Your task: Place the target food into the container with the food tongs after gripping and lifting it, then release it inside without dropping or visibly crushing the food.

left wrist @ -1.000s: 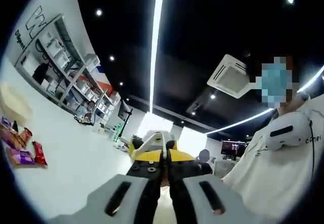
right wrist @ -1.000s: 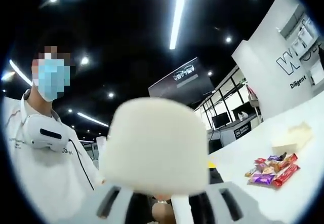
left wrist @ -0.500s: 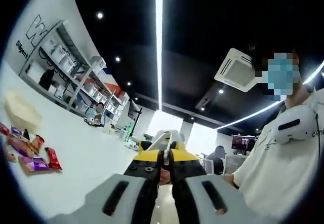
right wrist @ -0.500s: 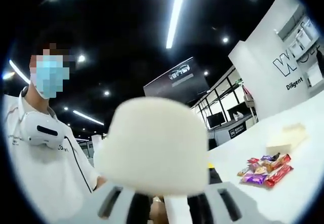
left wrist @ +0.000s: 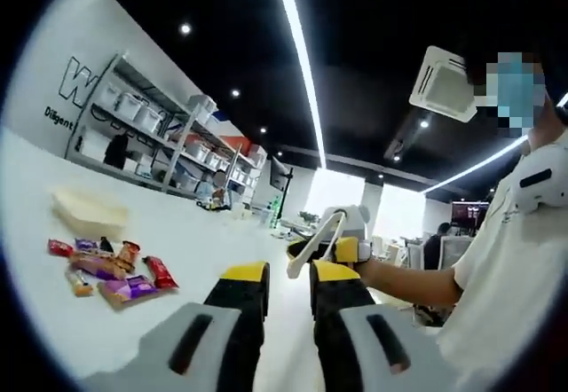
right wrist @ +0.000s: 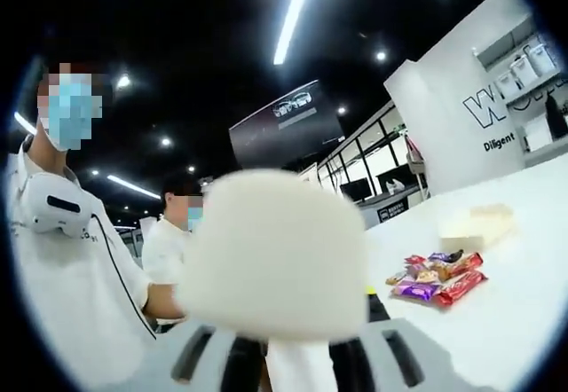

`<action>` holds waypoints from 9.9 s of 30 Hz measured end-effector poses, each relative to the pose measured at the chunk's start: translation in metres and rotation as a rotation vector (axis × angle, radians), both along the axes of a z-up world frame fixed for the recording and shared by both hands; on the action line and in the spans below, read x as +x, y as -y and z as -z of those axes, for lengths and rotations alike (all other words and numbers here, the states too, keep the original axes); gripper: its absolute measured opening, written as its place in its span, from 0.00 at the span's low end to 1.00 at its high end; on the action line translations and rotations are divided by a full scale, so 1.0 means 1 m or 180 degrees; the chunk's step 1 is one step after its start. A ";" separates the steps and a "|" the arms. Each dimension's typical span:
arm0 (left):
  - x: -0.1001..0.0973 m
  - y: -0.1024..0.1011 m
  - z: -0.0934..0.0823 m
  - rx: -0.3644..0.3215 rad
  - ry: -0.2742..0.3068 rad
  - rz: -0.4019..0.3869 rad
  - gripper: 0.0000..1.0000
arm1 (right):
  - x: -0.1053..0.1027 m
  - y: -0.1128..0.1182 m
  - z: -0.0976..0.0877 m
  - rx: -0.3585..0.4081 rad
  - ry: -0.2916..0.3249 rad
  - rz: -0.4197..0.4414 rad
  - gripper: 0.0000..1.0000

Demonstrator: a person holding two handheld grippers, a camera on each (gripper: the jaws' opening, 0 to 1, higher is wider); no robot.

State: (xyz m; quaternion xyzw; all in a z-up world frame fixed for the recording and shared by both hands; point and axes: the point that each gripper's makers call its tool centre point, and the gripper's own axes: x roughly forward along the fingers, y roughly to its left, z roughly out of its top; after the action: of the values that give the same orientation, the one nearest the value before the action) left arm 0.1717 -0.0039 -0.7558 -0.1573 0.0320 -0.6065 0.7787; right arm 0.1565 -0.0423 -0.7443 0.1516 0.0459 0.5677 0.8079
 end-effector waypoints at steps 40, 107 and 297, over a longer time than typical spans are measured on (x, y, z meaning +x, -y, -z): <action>0.015 -0.041 0.055 0.0898 0.0068 -0.0588 0.46 | 0.078 -0.004 0.027 -0.0727 -0.0141 0.0402 0.19; 0.009 -0.042 0.056 0.0776 -0.0018 -0.0594 0.35 | 0.194 0.060 0.084 -0.2007 -0.0468 0.2283 0.20; 0.058 -0.117 0.075 0.1526 -0.0368 -0.1801 0.92 | 0.431 0.008 0.073 -0.1851 -0.0503 0.2133 0.20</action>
State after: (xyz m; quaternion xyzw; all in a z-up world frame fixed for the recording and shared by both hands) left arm 0.2299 0.1132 -0.8307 -0.0073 0.1723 -0.3328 0.9271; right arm 0.5873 -0.0502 -0.8170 -0.0324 0.2134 0.2249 0.9502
